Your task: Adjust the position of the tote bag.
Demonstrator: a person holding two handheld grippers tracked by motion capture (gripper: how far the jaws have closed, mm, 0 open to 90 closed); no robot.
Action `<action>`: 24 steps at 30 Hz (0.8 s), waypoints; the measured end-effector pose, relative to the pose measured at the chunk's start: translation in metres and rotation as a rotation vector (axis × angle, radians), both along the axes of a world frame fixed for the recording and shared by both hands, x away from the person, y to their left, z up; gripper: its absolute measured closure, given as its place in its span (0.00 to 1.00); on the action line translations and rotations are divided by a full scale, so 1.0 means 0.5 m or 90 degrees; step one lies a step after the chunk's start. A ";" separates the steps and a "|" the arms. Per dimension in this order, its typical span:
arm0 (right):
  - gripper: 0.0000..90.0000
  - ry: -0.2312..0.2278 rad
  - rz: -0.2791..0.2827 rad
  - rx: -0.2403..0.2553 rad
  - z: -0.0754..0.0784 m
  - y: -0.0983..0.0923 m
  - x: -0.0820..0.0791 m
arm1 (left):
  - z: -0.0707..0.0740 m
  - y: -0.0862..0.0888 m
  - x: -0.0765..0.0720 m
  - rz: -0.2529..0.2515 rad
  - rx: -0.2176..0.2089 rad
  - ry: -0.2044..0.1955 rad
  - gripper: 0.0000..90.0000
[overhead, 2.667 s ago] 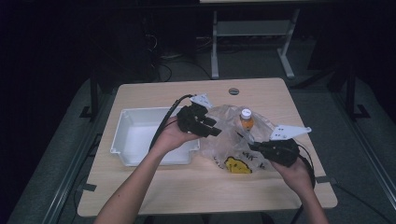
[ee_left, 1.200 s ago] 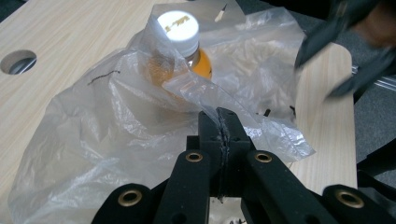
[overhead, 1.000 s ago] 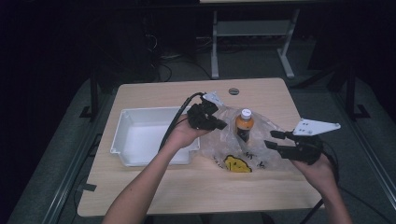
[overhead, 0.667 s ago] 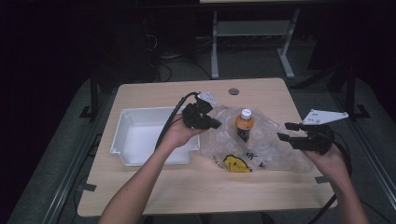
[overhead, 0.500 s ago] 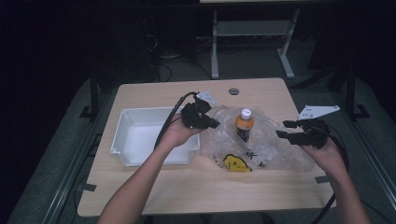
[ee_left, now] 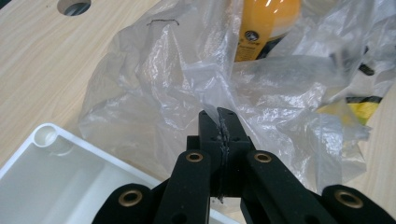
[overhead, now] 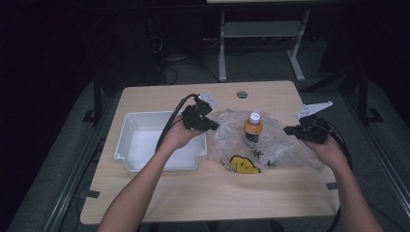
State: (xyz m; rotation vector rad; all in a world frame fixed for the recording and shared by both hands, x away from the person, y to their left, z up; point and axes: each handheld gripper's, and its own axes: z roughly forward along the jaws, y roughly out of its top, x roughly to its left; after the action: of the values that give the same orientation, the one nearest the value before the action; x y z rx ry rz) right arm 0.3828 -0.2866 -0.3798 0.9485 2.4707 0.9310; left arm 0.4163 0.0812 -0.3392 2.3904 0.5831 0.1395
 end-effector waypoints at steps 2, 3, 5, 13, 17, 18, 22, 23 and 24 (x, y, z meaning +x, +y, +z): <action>1.00 0.006 -0.003 0.000 -0.001 -0.001 0.005 | -0.004 -0.002 0.006 0.001 0.008 0.001 1.00; 1.00 0.006 -0.007 0.001 -0.001 -0.001 0.007 | -0.007 -0.003 0.009 0.001 0.012 0.001 1.00; 1.00 0.003 -0.015 -0.002 0.001 -0.002 0.014 | -0.013 -0.006 0.015 0.008 0.015 0.002 1.00; 1.00 0.012 -0.054 0.013 -0.003 -0.018 0.052 | -0.032 -0.017 0.050 0.033 0.029 0.007 1.00; 1.00 0.043 -0.073 0.004 -0.024 -0.023 0.064 | -0.050 -0.026 0.063 0.041 0.044 0.017 1.00; 1.00 0.045 -0.073 0.002 -0.027 -0.024 0.066 | -0.057 -0.030 0.064 0.046 0.046 0.020 1.00; 1.00 0.065 -0.081 -0.005 -0.041 -0.027 0.070 | -0.067 -0.036 0.067 0.042 0.052 0.026 1.00; 1.00 0.070 -0.083 -0.008 -0.045 -0.026 0.070 | -0.068 -0.037 0.068 0.041 0.052 0.028 1.00; 1.00 0.077 -0.084 -0.016 -0.048 -0.027 0.071 | -0.068 -0.037 0.068 0.041 0.052 0.028 1.00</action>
State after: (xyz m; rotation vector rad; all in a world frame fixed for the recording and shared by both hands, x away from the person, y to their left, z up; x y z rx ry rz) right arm 0.4182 -0.2999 -0.4039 1.1756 2.4755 0.8193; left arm 0.4503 0.0627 -0.3734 2.4597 0.6877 0.1421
